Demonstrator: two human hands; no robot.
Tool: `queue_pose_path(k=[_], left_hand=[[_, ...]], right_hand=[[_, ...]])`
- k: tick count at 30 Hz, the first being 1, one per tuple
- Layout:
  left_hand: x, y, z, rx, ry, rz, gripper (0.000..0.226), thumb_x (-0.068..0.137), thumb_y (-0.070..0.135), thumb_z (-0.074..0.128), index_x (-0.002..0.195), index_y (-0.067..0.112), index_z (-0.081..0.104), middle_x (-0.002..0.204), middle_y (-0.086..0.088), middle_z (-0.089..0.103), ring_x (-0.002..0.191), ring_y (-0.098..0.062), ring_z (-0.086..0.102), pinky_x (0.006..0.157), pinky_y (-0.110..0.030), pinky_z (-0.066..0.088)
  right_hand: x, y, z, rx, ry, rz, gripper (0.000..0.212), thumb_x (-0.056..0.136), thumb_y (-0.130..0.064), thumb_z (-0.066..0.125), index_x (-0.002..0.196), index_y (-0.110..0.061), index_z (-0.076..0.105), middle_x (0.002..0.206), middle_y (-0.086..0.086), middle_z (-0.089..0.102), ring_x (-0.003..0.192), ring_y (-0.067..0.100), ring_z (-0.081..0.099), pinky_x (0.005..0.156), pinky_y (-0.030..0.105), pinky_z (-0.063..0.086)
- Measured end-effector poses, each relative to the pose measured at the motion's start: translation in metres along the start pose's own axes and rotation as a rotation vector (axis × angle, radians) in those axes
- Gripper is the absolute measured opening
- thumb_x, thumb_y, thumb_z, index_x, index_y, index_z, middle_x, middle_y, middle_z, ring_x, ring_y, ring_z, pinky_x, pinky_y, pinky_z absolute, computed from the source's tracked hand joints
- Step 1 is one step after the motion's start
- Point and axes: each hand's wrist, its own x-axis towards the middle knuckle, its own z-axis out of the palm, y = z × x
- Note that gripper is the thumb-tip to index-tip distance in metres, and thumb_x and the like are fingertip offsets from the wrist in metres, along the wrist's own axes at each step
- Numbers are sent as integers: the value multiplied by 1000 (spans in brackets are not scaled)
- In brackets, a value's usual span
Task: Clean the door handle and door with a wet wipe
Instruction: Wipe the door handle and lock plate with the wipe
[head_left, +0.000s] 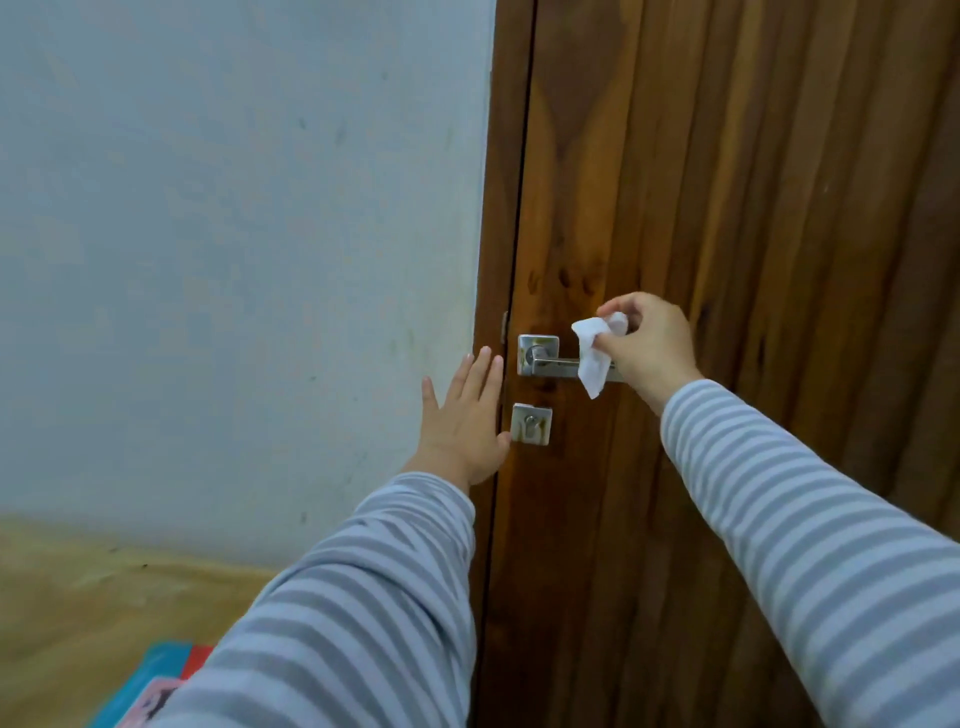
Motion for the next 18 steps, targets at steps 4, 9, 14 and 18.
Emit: queue_pose_path(k=[4, 9, 14, 18], left_hand=[[35, -3, -2, 13, 27, -13, 92, 95, 31, 53, 155, 18, -15, 161, 0, -26, 148, -18, -22, 118, -60, -3], [76, -8, -3, 68, 82, -15, 101, 93, 31, 59, 153, 16, -20, 158, -2, -32, 146, -22, -27, 115, -62, -3], [100, -12, 10, 166, 117, -27, 119, 87, 45, 66, 148, 11, -29, 154, -9, -39, 143, -27, -34, 110, -67, -9], [105, -19, 15, 254, 76, -49, 136, 79, 53, 72, 136, 10, -44, 148, -11, -48, 139, -29, -40, 106, -69, -15]], right_hand=[[25, 0, 11, -105, 95, -119, 16, 88, -12, 62, 86, -26, 70, 102, -3, 69, 98, 14, 61, 79, 26, 54], [66, -18, 26, -145, 98, -304, 25, 90, -5, 54, 86, -22, 71, 101, -1, 69, 94, 13, 62, 81, 25, 52], [108, -28, 46, -217, 171, -480, 20, 90, -4, 55, 97, -12, 72, 105, 1, 67, 95, 12, 61, 80, 16, 47], [132, -30, 62, -381, 165, -650, 23, 88, -6, 58, 109, -8, 67, 107, 2, 61, 99, 14, 56, 84, 19, 45]])
